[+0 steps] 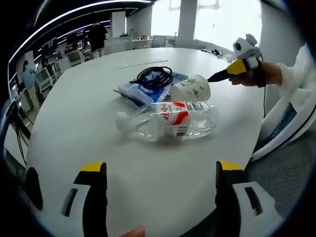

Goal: Arrange the tabletop items into an orderly group along one side of the table until the central work area is clear of visible clutter.

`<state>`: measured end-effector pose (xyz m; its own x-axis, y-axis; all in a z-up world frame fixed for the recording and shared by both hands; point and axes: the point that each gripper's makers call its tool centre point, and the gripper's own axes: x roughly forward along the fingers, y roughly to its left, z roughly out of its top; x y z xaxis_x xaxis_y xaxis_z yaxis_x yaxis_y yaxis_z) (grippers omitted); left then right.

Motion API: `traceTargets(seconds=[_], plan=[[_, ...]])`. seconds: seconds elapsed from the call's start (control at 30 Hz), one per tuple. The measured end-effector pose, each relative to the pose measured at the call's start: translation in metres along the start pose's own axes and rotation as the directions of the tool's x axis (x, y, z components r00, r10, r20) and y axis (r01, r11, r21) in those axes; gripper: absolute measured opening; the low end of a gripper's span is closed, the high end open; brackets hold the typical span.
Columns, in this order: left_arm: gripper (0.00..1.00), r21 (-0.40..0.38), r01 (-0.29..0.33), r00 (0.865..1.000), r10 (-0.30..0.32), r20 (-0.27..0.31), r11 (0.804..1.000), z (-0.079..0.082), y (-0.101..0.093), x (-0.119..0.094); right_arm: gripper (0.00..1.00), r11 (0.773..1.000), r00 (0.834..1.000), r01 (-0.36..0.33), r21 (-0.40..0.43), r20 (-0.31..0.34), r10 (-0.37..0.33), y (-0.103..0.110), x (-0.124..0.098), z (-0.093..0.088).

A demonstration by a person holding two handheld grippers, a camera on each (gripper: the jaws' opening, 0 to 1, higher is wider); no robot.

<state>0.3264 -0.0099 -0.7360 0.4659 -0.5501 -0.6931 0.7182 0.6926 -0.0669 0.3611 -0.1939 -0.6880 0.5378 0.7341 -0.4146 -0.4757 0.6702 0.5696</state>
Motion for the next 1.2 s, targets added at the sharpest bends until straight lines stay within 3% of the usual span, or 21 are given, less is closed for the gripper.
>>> traceTargets(seconds=[0.27,0.5,0.8,0.9,1.07,1.2], plan=[[0.93,0.013,-0.005,1.000,0.005,-0.011,1.000,0.000,-0.001,-0.001,0.66,0.999,0.999,-0.034,-0.025,-0.023,0.033,0.009,0.016,0.005],[0.93,0.020,-0.006,1.000,0.007,-0.022,1.000,-0.001,-0.001,-0.001,0.62,0.999,0.999,-0.035,0.024,-0.033,0.036,0.006,0.024,0.002],[0.93,0.036,0.004,1.000,-0.003,-0.028,0.999,-0.001,-0.005,0.000,0.49,0.998,0.999,0.005,0.061,-0.049,-0.002,-0.004,0.033,-0.006],[0.93,0.021,-0.002,1.000,0.002,0.001,1.000,0.005,-0.002,-0.002,0.40,0.998,0.999,0.004,0.064,-0.052,0.000,-0.003,0.035,-0.008],[0.93,0.021,-0.003,1.000,0.003,0.003,1.000,0.007,-0.003,-0.003,0.05,0.998,0.998,-0.002,0.071,-0.056,0.006,-0.003,0.034,-0.010],[0.93,0.024,0.001,1.000,-0.002,0.008,1.000,0.008,-0.004,-0.002,0.00,0.995,0.998,-0.034,0.095,-0.044,0.038,0.000,0.031,-0.007]])
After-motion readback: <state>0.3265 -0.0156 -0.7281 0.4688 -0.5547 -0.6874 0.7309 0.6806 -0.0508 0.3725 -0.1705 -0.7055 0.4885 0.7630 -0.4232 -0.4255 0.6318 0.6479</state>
